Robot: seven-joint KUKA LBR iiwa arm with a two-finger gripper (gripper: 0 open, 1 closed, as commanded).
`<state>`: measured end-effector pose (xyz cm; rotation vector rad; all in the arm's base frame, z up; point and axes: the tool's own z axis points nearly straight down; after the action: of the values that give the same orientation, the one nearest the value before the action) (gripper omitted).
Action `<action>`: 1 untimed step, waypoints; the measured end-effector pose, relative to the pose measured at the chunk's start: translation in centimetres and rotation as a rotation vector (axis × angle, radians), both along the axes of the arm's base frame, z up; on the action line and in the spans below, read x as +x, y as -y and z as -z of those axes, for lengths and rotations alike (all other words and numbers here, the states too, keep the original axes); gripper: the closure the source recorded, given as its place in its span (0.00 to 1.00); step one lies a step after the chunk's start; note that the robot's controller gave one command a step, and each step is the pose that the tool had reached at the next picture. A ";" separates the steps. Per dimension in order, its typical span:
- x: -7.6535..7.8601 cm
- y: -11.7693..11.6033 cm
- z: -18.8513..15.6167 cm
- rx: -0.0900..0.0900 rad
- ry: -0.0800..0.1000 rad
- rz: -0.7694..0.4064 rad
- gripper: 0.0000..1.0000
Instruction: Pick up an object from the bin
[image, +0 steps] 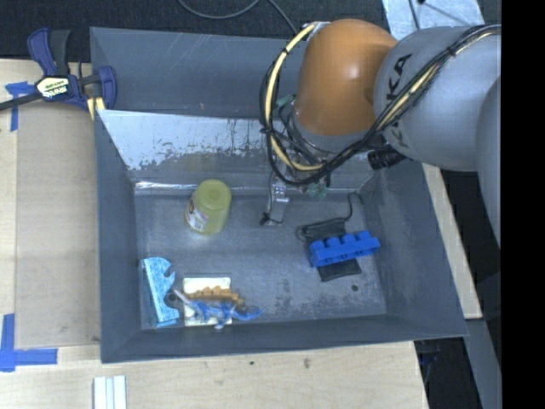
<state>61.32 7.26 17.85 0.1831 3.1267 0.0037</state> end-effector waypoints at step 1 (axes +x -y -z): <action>-0.5 2.1 -1.0 -0.001 -0.007 -0.081 0.00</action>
Offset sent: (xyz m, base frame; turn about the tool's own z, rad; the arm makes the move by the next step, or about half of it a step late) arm -0.0059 -0.0642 0.0081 -0.1137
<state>60.77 5.13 18.84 0.0570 3.1387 0.0014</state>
